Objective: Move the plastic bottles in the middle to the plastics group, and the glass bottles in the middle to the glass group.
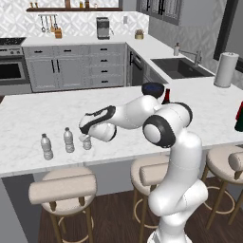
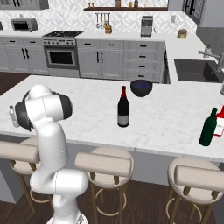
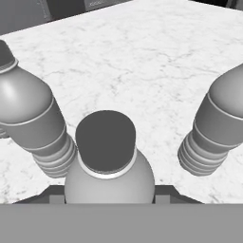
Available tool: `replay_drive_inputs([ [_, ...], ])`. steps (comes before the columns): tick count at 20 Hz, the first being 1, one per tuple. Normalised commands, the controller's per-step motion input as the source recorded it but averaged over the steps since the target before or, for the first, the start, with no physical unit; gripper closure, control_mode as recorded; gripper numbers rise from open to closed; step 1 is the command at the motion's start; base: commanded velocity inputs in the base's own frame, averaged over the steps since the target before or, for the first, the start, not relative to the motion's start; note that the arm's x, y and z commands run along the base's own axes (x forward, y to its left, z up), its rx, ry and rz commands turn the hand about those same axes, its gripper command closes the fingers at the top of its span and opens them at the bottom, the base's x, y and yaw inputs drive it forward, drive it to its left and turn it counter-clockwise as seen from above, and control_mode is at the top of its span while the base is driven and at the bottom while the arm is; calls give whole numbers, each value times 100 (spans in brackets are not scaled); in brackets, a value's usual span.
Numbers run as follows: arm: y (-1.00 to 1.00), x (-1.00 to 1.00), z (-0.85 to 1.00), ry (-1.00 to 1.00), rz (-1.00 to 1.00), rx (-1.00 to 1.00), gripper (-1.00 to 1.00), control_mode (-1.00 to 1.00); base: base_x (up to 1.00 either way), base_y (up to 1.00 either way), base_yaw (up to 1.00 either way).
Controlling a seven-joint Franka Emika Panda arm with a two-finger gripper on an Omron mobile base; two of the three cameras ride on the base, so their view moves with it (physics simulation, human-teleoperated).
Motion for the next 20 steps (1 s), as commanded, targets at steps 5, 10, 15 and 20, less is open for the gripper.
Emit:
replay_drive_inputs([
  [5,0,-21,-23,-2,-3,0,100,-100,0,0,0],
  [10,-6,-3,-20,0,-5,0,100,-100,0,0,0],
  [15,-3,-6,-8,-2,-3,0,-100,-100,0,0,0],
  [20,-2,-21,5,-4,-3,0,-100,-100,0,0,0],
])
